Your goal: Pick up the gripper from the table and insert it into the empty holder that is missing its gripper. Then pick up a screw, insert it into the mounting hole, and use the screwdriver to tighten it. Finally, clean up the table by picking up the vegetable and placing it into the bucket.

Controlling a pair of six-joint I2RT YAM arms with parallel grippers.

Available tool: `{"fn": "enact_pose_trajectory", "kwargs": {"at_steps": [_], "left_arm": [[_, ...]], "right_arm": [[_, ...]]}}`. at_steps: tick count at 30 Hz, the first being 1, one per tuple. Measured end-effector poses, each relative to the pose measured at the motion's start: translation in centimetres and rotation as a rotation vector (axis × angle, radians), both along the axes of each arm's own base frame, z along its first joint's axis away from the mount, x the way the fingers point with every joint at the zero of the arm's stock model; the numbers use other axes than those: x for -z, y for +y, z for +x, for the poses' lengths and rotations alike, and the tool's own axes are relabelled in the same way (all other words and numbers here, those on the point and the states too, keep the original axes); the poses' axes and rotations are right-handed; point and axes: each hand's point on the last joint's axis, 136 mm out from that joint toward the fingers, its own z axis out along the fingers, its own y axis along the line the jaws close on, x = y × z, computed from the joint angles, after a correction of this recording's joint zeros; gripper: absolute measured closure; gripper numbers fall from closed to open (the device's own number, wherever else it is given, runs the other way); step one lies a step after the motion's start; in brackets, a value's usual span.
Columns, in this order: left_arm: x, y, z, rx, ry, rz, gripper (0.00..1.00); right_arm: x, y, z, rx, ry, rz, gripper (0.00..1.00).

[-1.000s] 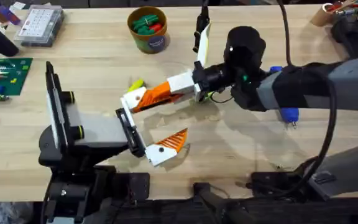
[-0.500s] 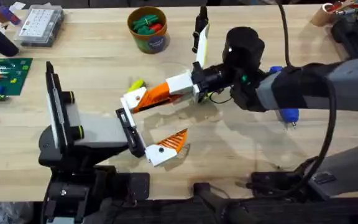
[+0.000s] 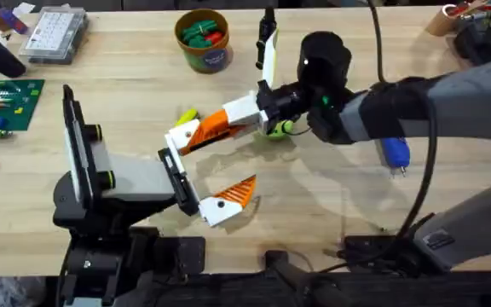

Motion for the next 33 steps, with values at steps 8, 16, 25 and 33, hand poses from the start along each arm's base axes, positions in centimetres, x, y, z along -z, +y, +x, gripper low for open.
{"fn": "enact_pose_trajectory", "kwargs": {"at_steps": [8, 16, 25, 33], "left_arm": [[-0.08, -0.07, -0.14, 0.009, -0.006, 0.0, 0.014], [-0.07, -0.08, -0.15, 0.01, -0.005, 0.0, 0.014], [-0.06, -0.02, -0.02, 0.002, -0.005, 0.0, 0.015], [-0.03, 0.07, 0.1, -0.006, -0.003, 0.001, 0.015]], "right_arm": [[-0.19, -0.28, -0.11, -0.032, 0.002, 0.006, 0.983], [-0.18, -0.2, -0.15, -0.032, 0.002, 0.005, 0.983], [-0.14, 0.0, 0.02, -0.017, 0.001, 0.003, 0.983], [-0.11, 0.19, 0.05, -0.009, 0.0, 0.001, 0.983]]}}
